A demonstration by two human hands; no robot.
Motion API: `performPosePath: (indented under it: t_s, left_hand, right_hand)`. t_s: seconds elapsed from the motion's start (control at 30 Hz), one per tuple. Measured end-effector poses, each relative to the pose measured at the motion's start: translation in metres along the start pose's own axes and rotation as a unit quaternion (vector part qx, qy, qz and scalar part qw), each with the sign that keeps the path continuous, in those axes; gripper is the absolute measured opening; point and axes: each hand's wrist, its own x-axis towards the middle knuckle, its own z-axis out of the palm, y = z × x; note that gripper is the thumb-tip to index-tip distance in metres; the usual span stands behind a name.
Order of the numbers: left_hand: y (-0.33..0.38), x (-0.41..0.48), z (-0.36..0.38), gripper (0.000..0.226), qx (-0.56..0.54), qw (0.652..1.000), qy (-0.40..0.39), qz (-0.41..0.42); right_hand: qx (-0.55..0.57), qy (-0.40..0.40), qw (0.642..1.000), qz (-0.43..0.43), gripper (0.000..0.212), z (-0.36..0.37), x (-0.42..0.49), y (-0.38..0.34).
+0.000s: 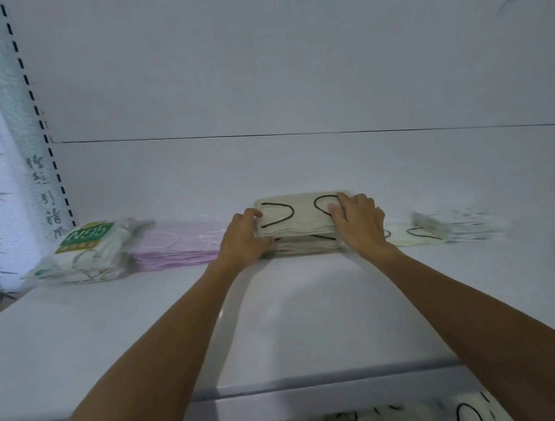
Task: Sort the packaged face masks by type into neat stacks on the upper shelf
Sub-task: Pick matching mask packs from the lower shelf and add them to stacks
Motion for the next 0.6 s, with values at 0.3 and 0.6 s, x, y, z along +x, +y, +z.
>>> performPosePath:
  t_s: [0.3,0.6]
  left_hand:
    - [-0.009,0.002,0.039,0.052,0.104,0.992,0.044,-0.049]
    - [-0.01,0.002,0.041,0.065,0.165,0.985,0.012,-0.056]
  right_hand:
    - [-0.052,-0.097,0.994,-0.012,0.046,0.044,0.017,0.019]
    - [-0.062,-0.142,0.988,-0.009,0.04,0.047,0.019,0.027]
